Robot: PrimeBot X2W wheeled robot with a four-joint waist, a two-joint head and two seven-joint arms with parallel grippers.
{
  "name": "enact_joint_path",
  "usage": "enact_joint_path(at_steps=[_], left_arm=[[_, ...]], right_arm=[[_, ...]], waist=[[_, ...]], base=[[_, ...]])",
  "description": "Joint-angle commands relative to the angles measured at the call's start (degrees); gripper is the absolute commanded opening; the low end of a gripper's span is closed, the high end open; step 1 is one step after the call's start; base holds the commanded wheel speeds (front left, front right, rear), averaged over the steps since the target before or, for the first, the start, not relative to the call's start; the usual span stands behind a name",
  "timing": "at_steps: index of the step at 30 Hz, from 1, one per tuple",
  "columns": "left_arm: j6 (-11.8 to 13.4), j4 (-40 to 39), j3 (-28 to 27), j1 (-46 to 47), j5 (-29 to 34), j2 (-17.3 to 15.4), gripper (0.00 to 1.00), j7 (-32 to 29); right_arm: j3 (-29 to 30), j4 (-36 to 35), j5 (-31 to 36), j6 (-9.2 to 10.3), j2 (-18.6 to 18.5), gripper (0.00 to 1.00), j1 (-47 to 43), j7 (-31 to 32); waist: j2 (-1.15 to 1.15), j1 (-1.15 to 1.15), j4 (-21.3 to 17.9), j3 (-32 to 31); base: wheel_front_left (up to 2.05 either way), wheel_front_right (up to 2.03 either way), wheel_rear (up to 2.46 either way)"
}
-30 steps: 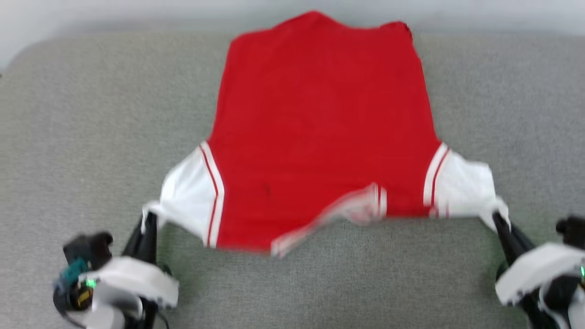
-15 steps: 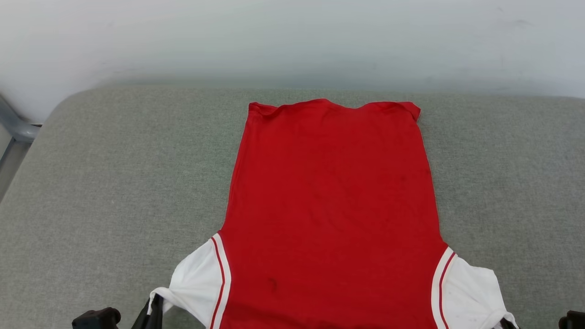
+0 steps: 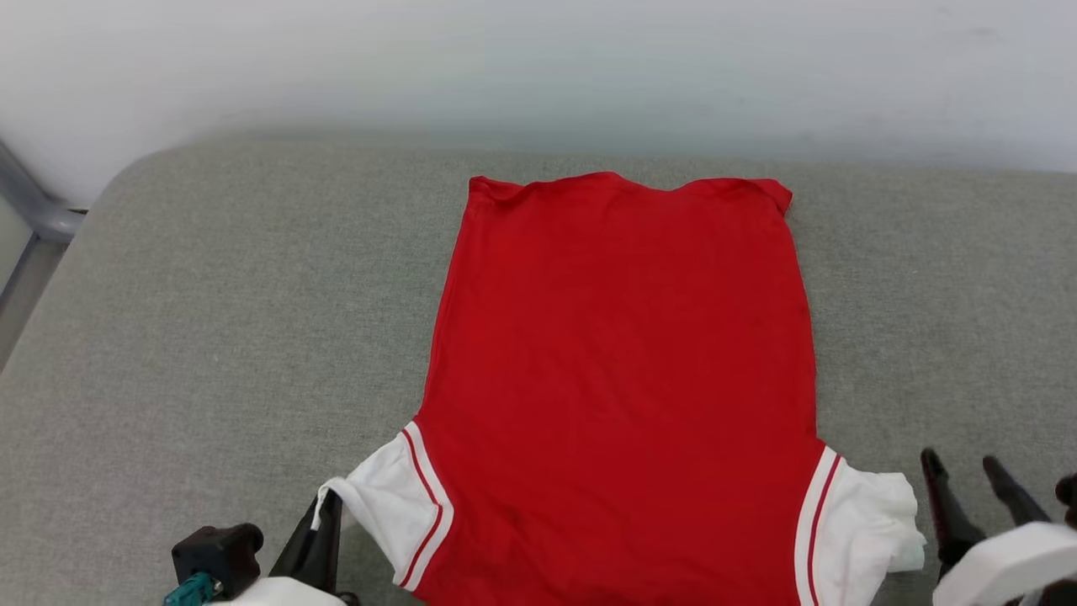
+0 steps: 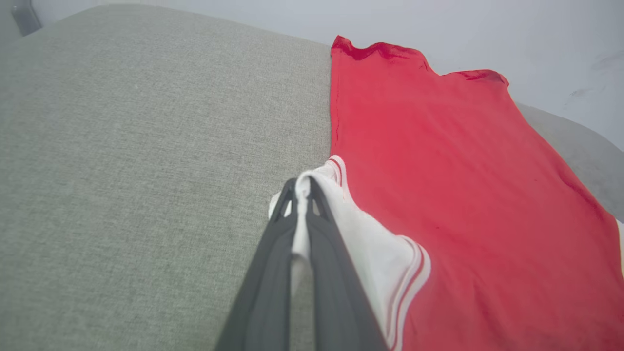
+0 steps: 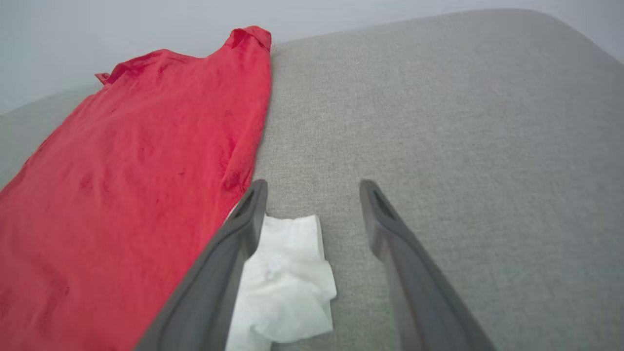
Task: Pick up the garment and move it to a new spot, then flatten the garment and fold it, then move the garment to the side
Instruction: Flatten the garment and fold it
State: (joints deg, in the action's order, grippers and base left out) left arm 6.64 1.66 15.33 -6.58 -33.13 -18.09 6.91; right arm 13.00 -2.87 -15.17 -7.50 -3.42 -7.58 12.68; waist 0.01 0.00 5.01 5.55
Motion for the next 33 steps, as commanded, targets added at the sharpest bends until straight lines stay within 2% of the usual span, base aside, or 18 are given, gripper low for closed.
enact_joint_path(at_steps=[1, 5, 11, 15, 21, 23, 27, 33], left_arm=[[0.27, -0.91, 0.14, 1.17, 0.65, -0.05, 0.00, 0.24], [0.48, -3.17, 0.61, 3.41, 1.63, 0.04, 0.00, 0.66], [0.07, -5.89, 1.56, 7.68, 2.63, 1.36, 0.00, 1.97], [-1.02, -6.62, 2.56, 10.70, 2.74, 2.74, 0.00, 3.20], [-2.50, -5.93, 3.98, 14.29, 3.07, 4.28, 0.00, 4.67], [-3.09, -5.87, 4.48, 15.53, 3.35, 4.84, 0.00, 5.13], [-4.09, -6.14, 5.31, 17.56, 3.75, 5.81, 0.00, 6.11], [-5.05, -5.38, 5.83, 19.16, 3.87, 6.98, 0.00, 7.04]], right_arm=[[0.16, 0.46, 0.40, 0.02, -0.66, 1.00, 3.08, -0.66], [0.39, 4.10, 0.46, 0.02, -2.96, 1.00, 12.75, -0.25], [0.58, 14.23, -0.56, 0.02, -6.46, 1.00, 30.01, 2.25], [0.05, 21.47, -2.14, 0.02, -9.37, 1.00, 41.87, 8.84], [-3.90, 30.61, -0.44, 0.02, -13.13, 1.00, 56.62, 23.01], [-4.86, 32.86, 0.67, 0.02, -13.75, 1.00, 60.39, 26.65], [-6.25, 36.33, 2.74, 0.02, -14.57, 1.00, 66.39, 29.49], [-7.49, 43.45, 4.86, 0.02, -14.79, 1.00, 69.44, 33.35]], waist=[[-0.01, 0.00, 0.43, 1.35], [-0.01, 0.00, 1.44, 5.23], [-0.01, 0.00, 4.01, 12.10], [-0.01, 0.00, 6.07, 16.57], [-0.01, 0.00, 8.60, 21.55], [-0.01, 0.00, 9.35, 23.05], [-0.01, 0.00, 10.73, 25.80], [-0.01, 0.00, 12.12, 28.49]], base=[[0.00, 0.00, 0.00], [0.00, 0.00, 0.00], [0.00, 0.00, 0.00], [0.00, 0.00, 0.00], [0.00, 0.00, 0.00], [0.00, 0.00, 0.00], [0.00, 0.00, 0.00], [0.00, 0.00, 0.00]])
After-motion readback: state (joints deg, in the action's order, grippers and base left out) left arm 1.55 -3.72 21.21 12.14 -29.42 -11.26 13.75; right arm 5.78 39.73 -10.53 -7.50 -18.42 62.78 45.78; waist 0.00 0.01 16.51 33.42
